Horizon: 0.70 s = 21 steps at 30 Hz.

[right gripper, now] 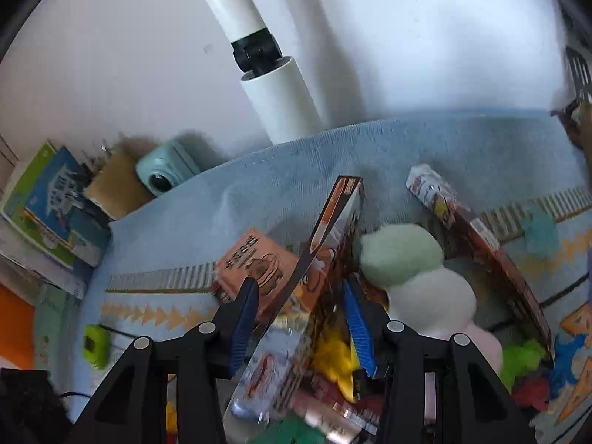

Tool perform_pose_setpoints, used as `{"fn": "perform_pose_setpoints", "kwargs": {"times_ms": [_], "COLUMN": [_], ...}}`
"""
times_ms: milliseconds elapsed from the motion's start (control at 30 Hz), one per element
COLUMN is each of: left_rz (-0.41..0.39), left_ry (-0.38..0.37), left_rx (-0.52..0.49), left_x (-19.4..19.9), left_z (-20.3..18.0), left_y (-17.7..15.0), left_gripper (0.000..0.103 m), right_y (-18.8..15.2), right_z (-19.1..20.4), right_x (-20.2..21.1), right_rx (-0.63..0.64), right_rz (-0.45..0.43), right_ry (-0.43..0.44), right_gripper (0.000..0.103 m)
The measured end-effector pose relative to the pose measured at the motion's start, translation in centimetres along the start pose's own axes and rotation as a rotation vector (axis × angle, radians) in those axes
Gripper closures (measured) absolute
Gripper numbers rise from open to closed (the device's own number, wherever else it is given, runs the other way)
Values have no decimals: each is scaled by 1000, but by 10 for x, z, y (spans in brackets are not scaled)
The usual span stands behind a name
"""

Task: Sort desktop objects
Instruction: 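Grasp the Hello Kitty plush with left while right grasps a striped snack stick, then carry the Hello Kitty plush and snack stick to the gold bowl and release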

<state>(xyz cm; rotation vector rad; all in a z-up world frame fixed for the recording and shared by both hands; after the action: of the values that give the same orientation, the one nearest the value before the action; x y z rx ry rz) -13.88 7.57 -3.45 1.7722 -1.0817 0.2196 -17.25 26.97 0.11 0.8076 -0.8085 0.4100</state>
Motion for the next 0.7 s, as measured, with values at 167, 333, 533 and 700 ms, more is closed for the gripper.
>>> {"fn": "perform_pose_setpoints", "kwargs": {"times_ms": [167,333,533,700], "left_rz": [1,2,4,-6], "left_ry": [-14,-12,-13,23], "left_rx": [-35,-52,-74,-130], "left_x": [-1,-1,-3,0], "left_z": [-8,-10,-13,-19], "left_y": [1,1,0,1], "left_gripper": [51,51,51,51], "right_y": [-2,-11,-29,-71], "right_z": [1,4,-4,-43], "right_x": [-3,25,78,127], "right_rx": [-8,14,58,120], "right_rz": [-4,-24,-41,-56], "right_ry": [91,156,225,267], "right_gripper": [80,86,86,86]}}
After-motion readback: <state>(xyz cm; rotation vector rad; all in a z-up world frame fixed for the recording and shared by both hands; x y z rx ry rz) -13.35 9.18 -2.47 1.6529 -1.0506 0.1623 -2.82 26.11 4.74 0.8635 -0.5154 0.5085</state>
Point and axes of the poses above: each gripper's, at about its wrist camera, not at the fingertips, and x roughly against the way its jaws point, z to its left, y to its top, the point moved 8 cm from there along -x, roughly the way its jaws point, and after that the axes turned 13 degrees about -x, right-handed, at the moved point
